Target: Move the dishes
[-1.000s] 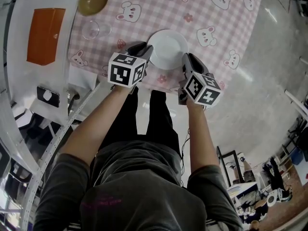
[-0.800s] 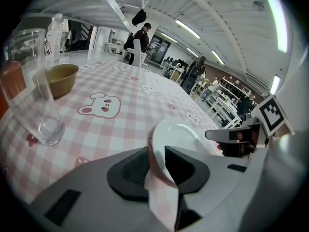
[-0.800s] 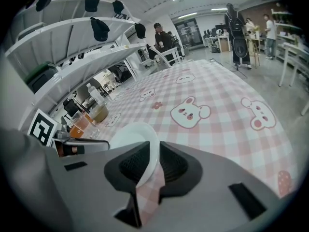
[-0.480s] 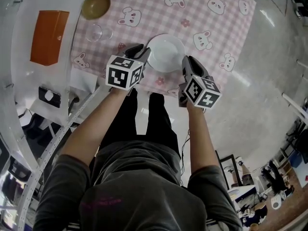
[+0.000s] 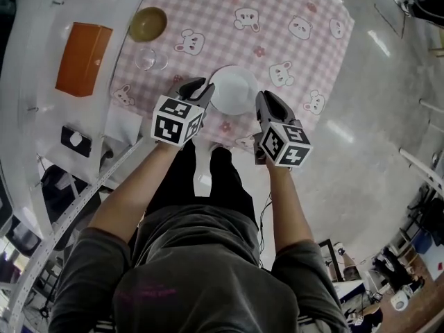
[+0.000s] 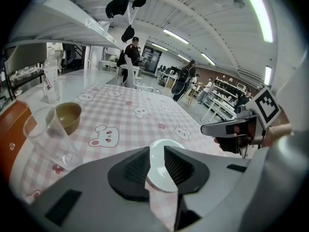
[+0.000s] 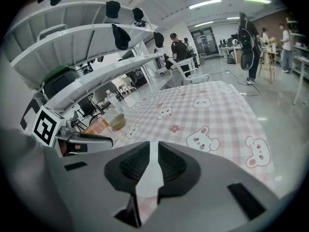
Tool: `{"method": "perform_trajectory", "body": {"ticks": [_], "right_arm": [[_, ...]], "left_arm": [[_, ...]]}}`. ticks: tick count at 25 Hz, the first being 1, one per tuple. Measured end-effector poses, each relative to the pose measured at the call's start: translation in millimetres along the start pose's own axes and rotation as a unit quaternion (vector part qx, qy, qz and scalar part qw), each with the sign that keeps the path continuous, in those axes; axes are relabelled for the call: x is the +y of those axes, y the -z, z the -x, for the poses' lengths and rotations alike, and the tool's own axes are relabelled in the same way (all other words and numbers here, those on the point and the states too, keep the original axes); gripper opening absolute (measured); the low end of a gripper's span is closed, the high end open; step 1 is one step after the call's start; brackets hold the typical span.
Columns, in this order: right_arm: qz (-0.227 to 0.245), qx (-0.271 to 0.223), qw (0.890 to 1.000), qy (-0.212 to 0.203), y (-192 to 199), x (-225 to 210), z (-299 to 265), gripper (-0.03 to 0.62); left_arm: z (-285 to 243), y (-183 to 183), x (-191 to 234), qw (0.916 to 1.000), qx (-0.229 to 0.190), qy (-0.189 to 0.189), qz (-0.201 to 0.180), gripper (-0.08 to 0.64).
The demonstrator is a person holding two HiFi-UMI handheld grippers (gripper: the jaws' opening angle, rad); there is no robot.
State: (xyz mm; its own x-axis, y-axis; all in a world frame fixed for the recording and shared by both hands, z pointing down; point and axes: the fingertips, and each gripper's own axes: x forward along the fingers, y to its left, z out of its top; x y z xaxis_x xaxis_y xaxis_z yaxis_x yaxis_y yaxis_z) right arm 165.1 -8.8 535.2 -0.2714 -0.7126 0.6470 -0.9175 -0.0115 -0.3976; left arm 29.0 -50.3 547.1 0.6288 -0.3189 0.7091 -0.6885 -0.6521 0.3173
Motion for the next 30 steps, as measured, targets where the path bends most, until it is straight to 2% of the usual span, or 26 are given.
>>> {"method": "perform_trajectory", "body": {"ticks": [12, 17, 24, 30], "right_arm": [[0.036, -0.045, 0.997, -0.043, -55.1, 17.6, 49.9, 0.052], [0.053, -0.063, 0.994, -0.067, -68.0, 33.7, 71.8, 0.052], [0.075, -0.082, 0.99, -0.09, -77.9, 59.3, 61.9, 0.052], [0.086, -0.09, 0.987, -0.101, -107.9, 55.0, 84.6, 0.052]], "left_arm": [[55.5, -43.8, -38.6, 0.997, -0.064, -0.026, -0.035, 0.077], [84.8, -55.5, -53.8, 0.9932, -0.098, -0.034, -0.053, 0.061], [101.6, -57.4, -37.5, 0.9883, -0.137, -0.038, -0.056, 0.061], [118.4, -80.2, -65.8, 0.982, -0.163, -0.046, -0.083, 0.061]]}}
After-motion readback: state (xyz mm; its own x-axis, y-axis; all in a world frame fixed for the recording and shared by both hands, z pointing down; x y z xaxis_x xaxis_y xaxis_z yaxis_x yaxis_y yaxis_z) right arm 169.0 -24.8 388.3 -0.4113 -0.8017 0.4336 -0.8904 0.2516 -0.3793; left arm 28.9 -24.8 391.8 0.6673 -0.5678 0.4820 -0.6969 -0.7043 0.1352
